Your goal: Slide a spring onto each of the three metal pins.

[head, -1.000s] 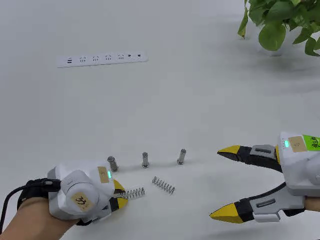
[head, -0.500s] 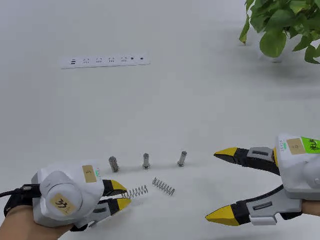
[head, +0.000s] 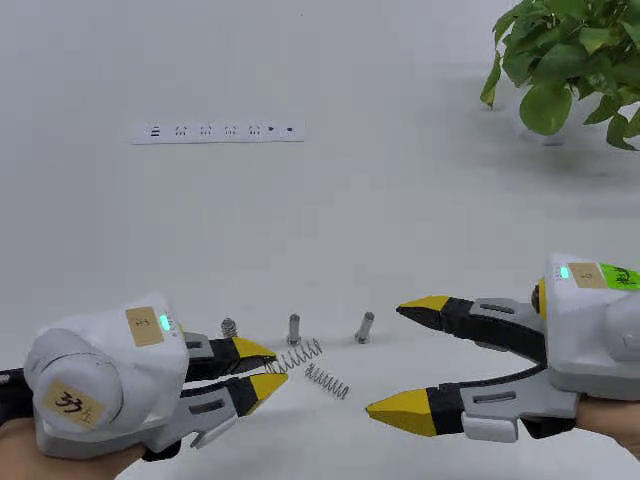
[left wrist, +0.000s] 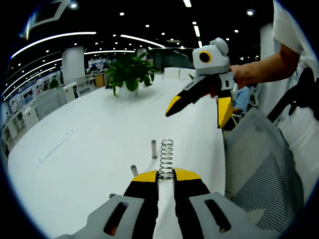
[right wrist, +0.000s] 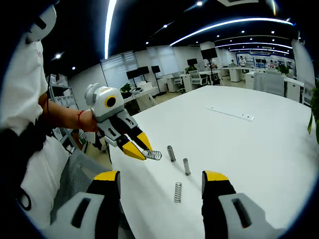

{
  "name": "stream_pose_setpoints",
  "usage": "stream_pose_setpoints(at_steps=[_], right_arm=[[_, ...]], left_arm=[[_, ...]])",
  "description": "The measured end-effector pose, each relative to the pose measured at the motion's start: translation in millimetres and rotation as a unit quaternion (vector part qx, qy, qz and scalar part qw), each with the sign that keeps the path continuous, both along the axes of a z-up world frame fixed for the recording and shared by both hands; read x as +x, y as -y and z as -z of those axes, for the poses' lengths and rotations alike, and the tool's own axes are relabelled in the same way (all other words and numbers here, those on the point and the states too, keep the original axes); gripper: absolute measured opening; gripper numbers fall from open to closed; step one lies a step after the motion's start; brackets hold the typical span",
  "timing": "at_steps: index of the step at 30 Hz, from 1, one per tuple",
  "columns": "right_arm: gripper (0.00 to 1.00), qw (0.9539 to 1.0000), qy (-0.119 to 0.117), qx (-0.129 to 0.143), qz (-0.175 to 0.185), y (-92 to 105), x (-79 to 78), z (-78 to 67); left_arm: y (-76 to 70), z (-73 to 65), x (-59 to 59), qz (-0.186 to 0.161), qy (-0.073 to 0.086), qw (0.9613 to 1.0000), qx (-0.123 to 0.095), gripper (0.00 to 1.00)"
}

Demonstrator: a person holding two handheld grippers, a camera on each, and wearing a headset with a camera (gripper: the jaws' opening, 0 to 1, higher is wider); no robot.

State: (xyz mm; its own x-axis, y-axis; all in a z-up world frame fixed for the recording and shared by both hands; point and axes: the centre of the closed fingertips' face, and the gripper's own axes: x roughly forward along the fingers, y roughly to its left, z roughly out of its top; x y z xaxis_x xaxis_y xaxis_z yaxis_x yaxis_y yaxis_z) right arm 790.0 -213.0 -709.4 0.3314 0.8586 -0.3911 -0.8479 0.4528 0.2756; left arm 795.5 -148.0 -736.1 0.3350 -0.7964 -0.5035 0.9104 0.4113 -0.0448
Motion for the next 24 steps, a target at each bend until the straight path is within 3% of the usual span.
stream_pose_setpoints(at_steps=[2, 4, 9, 13, 17, 21, 24], right_arm=[[0.6, 0.9987, -0.033, 0.033, 0.02, -5.9, 0.6, -7.3], [0.56, 0.9966, -0.03, 0.07, 0.033, -11.4, 5.6, -18.4], [0.44, 0.9923, -0.049, 0.1, 0.054, -18.5, 8.5, -26.5], [0.35, 0.9835, -0.077, 0.144, 0.078, -24.1, 11.4, -35.8], [0.3, 0.9853, -0.073, 0.136, 0.072, -28.0, 8.4, -34.2], [0.27, 0.9815, -0.082, 0.156, 0.074, -30.4, 7.7, -39.8], [0.24, 0.9812, -0.084, 0.157, 0.074, -31.5, 6.8, -41.1]], left_arm=[[3.2, -8.9, 1.6, -0.006, 0.003, 0.9998, -0.016, 0.1], [6.0, -16.4, 2.0, -0.01, 0.007, 0.9995, -0.029, 0.1], [10.8, -30.0, 1.3, -0.017, 0.011, 0.9984, -0.053, 0.1], [14.2, -36.7, -0.2, -0.018, 0.014, 0.9976, -0.066, 0.1], [17.2, -43.2, -1.3, -0.022, 0.012, 0.9961, -0.085, 0.1], [19.1, -46.5, -1.3, -0.024, 0.011, 0.9952, -0.094, 0.1], [20.0, -47.1, -1.5, -0.024, 0.01, 0.9948, -0.099, 0.1]])
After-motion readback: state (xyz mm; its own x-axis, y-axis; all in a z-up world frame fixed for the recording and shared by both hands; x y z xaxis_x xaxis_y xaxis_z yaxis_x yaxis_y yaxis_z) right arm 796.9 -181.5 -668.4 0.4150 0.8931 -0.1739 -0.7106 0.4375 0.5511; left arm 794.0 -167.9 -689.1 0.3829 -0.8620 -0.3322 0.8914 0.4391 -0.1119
